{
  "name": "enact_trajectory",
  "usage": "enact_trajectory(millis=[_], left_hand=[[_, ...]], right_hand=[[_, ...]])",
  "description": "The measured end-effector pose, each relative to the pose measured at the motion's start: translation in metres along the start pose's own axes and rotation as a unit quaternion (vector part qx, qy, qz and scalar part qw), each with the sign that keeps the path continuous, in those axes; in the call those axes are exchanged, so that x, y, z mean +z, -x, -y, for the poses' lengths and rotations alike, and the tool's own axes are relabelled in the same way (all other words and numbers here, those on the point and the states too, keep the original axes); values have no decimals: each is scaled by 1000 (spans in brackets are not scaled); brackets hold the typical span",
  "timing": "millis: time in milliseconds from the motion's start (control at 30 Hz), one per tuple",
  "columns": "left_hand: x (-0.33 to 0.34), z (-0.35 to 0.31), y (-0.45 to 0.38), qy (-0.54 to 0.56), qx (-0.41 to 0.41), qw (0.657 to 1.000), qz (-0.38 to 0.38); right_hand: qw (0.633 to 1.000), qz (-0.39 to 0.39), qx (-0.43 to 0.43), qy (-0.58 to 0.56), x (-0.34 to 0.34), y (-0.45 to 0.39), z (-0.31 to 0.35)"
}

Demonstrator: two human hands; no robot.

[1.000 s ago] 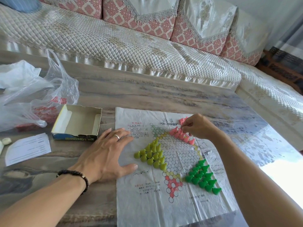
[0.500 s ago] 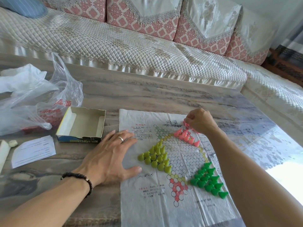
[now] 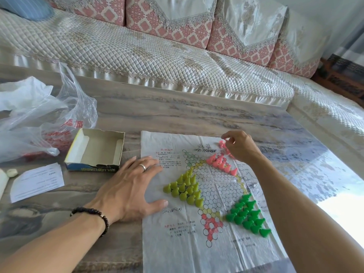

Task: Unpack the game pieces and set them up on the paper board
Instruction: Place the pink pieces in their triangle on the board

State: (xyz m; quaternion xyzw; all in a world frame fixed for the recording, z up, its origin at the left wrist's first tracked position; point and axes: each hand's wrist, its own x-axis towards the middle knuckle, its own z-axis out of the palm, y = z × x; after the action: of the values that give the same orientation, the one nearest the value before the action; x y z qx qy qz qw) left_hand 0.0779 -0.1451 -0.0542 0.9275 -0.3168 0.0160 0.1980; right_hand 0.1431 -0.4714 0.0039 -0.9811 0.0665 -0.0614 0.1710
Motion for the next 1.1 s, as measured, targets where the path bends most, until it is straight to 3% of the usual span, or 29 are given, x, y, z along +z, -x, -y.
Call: enact_trajectory(millis=[133, 400, 1100], left_hand=[[0, 0, 0, 3, 3, 1000, -3], [0, 0, 0, 12, 9, 1000, -14], [-1, -1, 1, 12, 4, 1000, -6]], right_hand=[[999, -30, 18, -33, -11, 9, -8], [998, 64, 7, -10, -13, 30, -21], [994, 104, -10, -26, -14, 35, -12]])
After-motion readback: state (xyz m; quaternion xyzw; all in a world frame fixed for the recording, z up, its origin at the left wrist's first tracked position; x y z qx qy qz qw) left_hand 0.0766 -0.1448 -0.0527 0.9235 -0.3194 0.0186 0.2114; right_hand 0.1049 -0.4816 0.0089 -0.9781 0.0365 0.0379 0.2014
